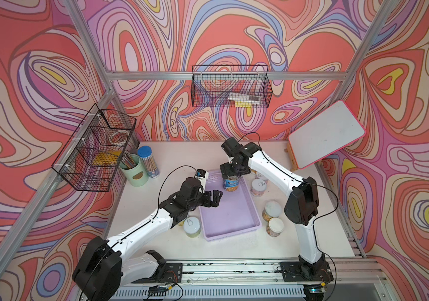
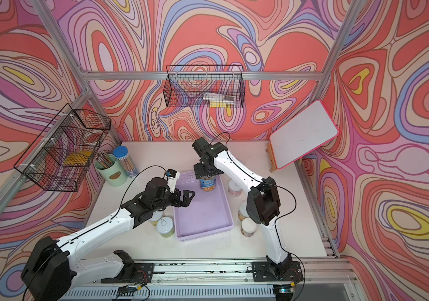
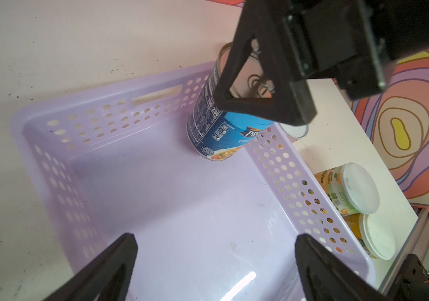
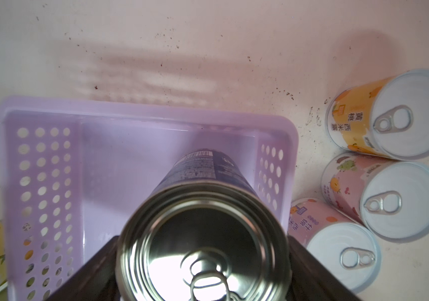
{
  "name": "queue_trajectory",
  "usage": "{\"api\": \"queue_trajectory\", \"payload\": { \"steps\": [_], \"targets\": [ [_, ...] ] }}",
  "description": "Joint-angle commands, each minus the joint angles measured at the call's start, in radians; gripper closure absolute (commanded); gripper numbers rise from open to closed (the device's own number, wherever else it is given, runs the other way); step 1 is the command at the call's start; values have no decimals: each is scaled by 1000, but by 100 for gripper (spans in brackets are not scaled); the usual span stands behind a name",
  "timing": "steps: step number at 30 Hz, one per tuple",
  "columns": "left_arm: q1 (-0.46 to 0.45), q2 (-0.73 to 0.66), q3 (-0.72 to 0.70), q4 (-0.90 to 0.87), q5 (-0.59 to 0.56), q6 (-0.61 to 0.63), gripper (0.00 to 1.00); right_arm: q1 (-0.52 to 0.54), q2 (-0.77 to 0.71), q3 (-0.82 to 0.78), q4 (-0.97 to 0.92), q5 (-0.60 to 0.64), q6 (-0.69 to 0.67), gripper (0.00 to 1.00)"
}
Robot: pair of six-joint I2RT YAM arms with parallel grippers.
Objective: Put the canned food in the basket
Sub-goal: Place the canned food in the basket.
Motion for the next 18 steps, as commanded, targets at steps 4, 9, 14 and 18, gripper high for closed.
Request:
{"api": "queue_trajectory", "payload": {
  "steps": [4, 9, 14, 18],
  "targets": [
    [-25, 36, 12, 4, -23, 12, 1, -14, 3, 51, 62, 72, 8, 65],
    [-40, 65, 35, -6, -24, 25, 1, -22, 16, 37, 73, 83, 9, 65],
    [-48, 87, 46, -4, -24, 28, 1, -26, 24, 14, 88, 76, 11, 65],
    [-53, 99, 47, 0, -24, 28, 1, -27, 24, -12, 99, 75, 12, 64]
  ]
}}
